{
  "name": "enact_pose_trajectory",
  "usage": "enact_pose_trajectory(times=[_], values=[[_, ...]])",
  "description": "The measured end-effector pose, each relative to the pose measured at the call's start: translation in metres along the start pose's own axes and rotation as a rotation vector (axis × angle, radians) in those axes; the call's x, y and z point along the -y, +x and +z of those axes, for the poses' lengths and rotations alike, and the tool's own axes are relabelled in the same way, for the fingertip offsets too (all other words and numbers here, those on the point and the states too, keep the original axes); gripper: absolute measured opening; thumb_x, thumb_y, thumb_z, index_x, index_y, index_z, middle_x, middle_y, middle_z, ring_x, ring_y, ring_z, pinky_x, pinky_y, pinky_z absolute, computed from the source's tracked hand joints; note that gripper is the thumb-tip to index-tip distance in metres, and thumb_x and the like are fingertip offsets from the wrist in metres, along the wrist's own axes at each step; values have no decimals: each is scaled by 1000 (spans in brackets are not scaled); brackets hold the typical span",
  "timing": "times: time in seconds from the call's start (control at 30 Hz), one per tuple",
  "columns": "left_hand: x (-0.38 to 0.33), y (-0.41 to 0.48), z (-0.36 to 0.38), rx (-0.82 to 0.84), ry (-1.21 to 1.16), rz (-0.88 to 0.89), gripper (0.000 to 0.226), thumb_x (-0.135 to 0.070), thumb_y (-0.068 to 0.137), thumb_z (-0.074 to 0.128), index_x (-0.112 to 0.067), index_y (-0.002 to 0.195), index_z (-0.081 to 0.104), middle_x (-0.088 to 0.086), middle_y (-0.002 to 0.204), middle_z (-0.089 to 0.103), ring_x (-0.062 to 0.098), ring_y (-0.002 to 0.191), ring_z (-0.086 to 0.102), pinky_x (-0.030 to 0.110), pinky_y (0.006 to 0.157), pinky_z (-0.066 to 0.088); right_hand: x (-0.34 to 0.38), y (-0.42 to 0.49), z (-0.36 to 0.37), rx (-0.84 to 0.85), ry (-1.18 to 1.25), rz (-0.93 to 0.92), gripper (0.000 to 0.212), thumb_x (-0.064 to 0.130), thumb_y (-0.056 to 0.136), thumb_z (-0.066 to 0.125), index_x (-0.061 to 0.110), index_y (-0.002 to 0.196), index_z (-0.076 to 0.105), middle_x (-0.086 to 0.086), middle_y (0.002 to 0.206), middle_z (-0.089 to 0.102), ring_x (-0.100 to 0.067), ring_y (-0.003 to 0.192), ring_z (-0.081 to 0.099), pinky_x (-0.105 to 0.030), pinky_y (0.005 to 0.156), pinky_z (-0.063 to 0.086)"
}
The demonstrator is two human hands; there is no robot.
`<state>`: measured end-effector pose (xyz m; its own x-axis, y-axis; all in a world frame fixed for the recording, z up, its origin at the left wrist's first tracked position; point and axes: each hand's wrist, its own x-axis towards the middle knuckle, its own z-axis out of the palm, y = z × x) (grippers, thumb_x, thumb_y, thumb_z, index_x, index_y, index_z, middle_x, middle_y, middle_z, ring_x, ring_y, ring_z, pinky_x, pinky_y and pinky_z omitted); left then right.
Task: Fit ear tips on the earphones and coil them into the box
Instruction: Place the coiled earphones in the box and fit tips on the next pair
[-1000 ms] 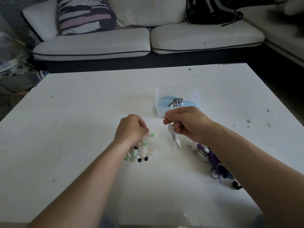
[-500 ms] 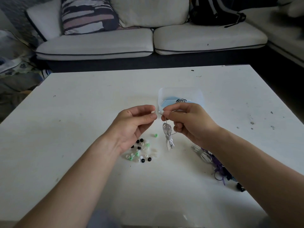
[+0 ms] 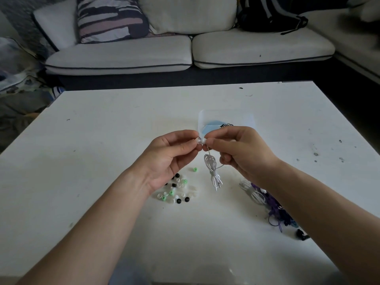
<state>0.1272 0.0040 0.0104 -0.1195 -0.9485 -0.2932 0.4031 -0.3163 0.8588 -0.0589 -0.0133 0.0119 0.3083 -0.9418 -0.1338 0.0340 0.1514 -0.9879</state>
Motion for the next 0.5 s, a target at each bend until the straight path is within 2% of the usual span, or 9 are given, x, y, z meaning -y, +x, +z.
enact_pose_trajectory(times=[0.17,0.33,0.5], values=[[0,-1,0,-10,17,9,23,1,71,68,-7,93,71,11,86,75,17,80,74,20,71,59,0,1,-1,-22,-36,-9,7,5,86,73,7,81,77,-12,80,71,-16,53,37,-32,60,36],[-1,-1,-1,-32,37,-2,18,7,83,62,-7,91,72,11,88,75,18,81,75,19,68,58,-1,2,-3,-13,-62,-15,6,5,86,74,7,81,77,-9,75,69,-15,52,37,-30,58,36],[-1,-2,0,-23,61,-2,18,1,73,67,-8,88,70,10,83,75,17,77,74,19,65,58,1,3,-5,22,-89,-10,4,5,84,74,5,82,77,-11,75,69,-16,53,37,-31,58,35]])
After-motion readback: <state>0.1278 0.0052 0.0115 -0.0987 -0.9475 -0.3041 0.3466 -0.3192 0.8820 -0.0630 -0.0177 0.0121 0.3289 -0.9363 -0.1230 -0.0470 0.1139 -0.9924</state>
